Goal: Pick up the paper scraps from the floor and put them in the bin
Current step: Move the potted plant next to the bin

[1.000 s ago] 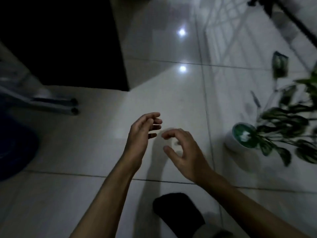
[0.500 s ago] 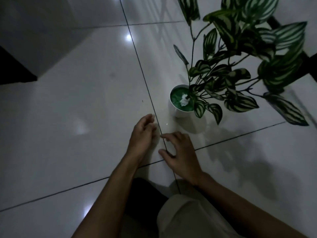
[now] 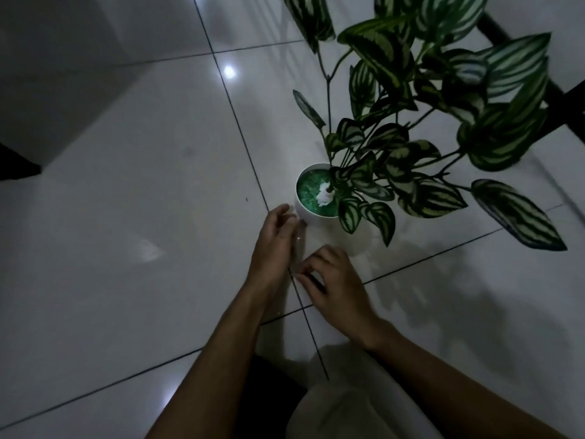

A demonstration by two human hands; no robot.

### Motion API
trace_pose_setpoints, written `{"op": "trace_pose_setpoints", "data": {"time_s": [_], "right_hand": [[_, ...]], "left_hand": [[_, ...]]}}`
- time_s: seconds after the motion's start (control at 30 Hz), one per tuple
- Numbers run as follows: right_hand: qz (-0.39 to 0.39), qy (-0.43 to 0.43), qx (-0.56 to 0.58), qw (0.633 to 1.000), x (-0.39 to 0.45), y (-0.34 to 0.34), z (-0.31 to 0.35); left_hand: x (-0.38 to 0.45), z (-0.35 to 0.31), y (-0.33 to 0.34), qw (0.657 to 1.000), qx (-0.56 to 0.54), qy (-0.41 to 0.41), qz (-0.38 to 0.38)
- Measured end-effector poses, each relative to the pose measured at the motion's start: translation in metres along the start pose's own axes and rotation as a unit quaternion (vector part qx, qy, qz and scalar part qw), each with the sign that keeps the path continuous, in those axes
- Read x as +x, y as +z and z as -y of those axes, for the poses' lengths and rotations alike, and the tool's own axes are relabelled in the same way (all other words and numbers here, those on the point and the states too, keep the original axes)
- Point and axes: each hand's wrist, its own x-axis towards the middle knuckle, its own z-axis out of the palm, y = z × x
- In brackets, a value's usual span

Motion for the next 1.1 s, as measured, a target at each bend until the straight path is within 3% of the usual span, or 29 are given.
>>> {"op": "trace_pose_setpoints", "data": {"time_s": [0.13, 0.27, 0.37, 0.5, 0.6, 0.73, 0.83, 1.1], "right_hand": [[-0.063, 0.072, 0.099, 0.99, 0.003, -0.007, -0.006], [-0.161, 0.203, 0.185, 0.948, 0.015, -0.02, -0.021], [-0.213, 0.236, 0.27, 0.909, 0.033, -0.036, -0.035], [-0.13, 0.214, 0.272, 0.929, 0.049, -0.044, -0.037], [-0.076, 0.215, 0.313, 0.922, 0.056, -0.041, -0.035], [-0.068, 0.181, 0.357, 0.914, 0.064, -0.047, -0.025], [-0.04, 0.169, 0.418, 0.892, 0.073, -0.046, -0.01], [0.072, 0.107, 0.425, 0.896, 0.091, -0.021, 0.051]], "left_hand": [[0.015, -0.005, 0.014, 0.999, 0.003, 0.037, 0.006], [0.024, -0.002, 0.018, 0.998, 0.02, 0.062, 0.026], [0.028, -0.001, 0.018, 0.993, 0.046, 0.098, 0.04], [0.032, 0.0, 0.014, 0.99, 0.08, 0.109, 0.043], [0.032, -0.003, 0.008, 0.989, 0.1, 0.108, 0.035], [0.03, -0.003, -0.006, 0.988, 0.107, 0.109, 0.031], [0.027, -0.004, -0.022, 0.988, 0.108, 0.11, 0.0], [-0.011, -0.021, -0.088, 0.989, 0.094, 0.078, -0.082]]}}
